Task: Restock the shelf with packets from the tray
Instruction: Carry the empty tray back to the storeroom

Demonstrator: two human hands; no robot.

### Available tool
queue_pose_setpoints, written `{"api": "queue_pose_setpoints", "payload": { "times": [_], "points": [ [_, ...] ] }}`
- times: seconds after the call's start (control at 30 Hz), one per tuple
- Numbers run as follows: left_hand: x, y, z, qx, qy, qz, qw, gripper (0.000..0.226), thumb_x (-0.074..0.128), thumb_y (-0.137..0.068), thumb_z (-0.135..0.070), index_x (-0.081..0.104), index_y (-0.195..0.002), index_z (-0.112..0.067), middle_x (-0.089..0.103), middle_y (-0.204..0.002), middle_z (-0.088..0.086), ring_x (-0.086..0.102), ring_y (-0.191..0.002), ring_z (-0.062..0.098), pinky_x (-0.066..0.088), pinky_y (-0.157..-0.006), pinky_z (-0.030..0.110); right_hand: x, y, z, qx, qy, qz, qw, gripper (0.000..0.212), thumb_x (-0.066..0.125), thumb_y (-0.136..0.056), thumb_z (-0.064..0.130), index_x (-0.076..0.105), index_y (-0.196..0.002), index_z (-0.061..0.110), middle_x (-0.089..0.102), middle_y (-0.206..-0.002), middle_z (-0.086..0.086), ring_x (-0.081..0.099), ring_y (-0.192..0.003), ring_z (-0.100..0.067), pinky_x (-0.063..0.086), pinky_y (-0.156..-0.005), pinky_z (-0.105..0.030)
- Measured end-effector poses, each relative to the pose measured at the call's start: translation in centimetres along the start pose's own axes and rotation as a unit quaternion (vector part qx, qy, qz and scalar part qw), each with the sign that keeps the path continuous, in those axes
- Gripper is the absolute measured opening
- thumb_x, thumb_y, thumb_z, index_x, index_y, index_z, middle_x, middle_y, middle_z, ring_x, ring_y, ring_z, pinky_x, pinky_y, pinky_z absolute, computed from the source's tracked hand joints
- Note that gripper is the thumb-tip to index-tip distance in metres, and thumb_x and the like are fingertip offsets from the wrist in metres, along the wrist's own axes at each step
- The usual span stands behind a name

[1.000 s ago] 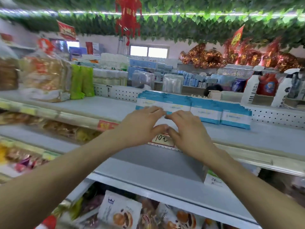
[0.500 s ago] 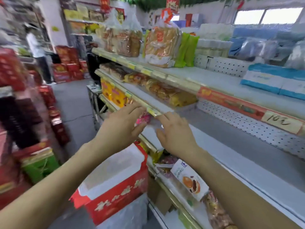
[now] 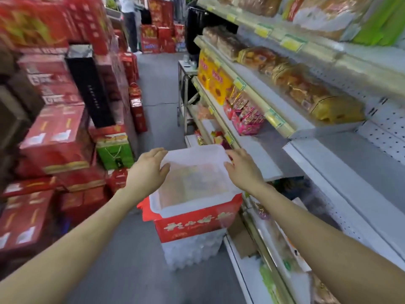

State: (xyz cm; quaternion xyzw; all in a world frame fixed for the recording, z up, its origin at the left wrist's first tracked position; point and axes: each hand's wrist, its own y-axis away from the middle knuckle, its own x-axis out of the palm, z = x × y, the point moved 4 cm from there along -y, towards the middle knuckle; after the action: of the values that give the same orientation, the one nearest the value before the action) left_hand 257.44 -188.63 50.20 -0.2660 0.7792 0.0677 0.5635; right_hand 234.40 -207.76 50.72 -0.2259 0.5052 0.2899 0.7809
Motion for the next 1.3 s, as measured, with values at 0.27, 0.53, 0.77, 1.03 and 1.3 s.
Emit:
{"api": "queue_pose_setpoints", "payload": {
  "times": [0.27,0.53,0.77,1.03,1.3],
  "points": [
    [9.7,-0.6,4.1,-0.123,0.013,0.074,0.990,0.066,0.060,-0.099,-0.027,0.033,-0.159,-0.019,0.006,-0.171,0.015,0.023,-0.148,0.051,0.028,-0.119,0.056,6.2,-4.1,-5.0,0.029,-0.014,0.069,0.997,0.064,0.037,-0.107,0.042,0.010,-0.164,0.032,-0.003,-0.173,0.002,0.015,-0.157,-0.031,0.032,-0.119,-0.054],
    [11.9,1.0,5.4,-0.155,0.035,0.063,0.985,0.080,0.052,-0.087,0.011,0.028,-0.159,-0.011,-0.001,-0.174,0.006,0.040,-0.142,0.045,0.053,-0.078,0.043,9.6,-4.7,-7.0,0.000,-0.031,0.071,0.997,0.063,0.038,-0.110,0.016,0.009,-0.166,0.019,0.002,-0.174,-0.004,0.017,-0.157,-0.025,0.035,-0.116,-0.038],
    [11.9,1.7,5.1,-0.158,0.043,0.058,0.985,0.086,0.041,-0.081,0.019,0.032,-0.159,-0.014,-0.004,-0.174,-0.004,0.057,-0.125,0.040,0.053,-0.058,0.046,9.8,-4.3,-8.0,0.007,-0.064,0.068,0.996,0.077,0.042,-0.103,0.001,0.007,-0.166,0.027,0.021,-0.169,-0.006,0.034,-0.150,-0.027,0.040,-0.116,-0.039],
    [10.9,1.4,4.8,-0.105,0.066,0.016,0.992,0.081,0.040,-0.082,0.023,0.039,-0.156,-0.010,0.009,-0.173,0.001,0.050,-0.136,0.040,0.050,-0.057,0.041,7.7,-1.4,-6.8,0.058,-0.086,0.030,0.994,0.071,0.045,-0.103,0.003,0.016,-0.166,0.021,0.035,-0.162,-0.011,0.039,-0.146,-0.030,0.038,-0.114,-0.040],
    [7.5,-0.2,3.1,-0.041,0.108,-0.038,0.993,0.066,0.044,-0.093,0.018,0.048,-0.152,-0.010,0.029,-0.168,0.004,0.047,-0.139,0.042,0.048,-0.106,0.051,2.6,3.3,-6.2,0.115,-0.105,-0.108,0.982,0.050,0.040,-0.109,0.016,0.036,-0.158,0.023,0.047,-0.144,-0.012,0.055,-0.125,-0.032,0.048,-0.096,-0.039]
  ]
}}
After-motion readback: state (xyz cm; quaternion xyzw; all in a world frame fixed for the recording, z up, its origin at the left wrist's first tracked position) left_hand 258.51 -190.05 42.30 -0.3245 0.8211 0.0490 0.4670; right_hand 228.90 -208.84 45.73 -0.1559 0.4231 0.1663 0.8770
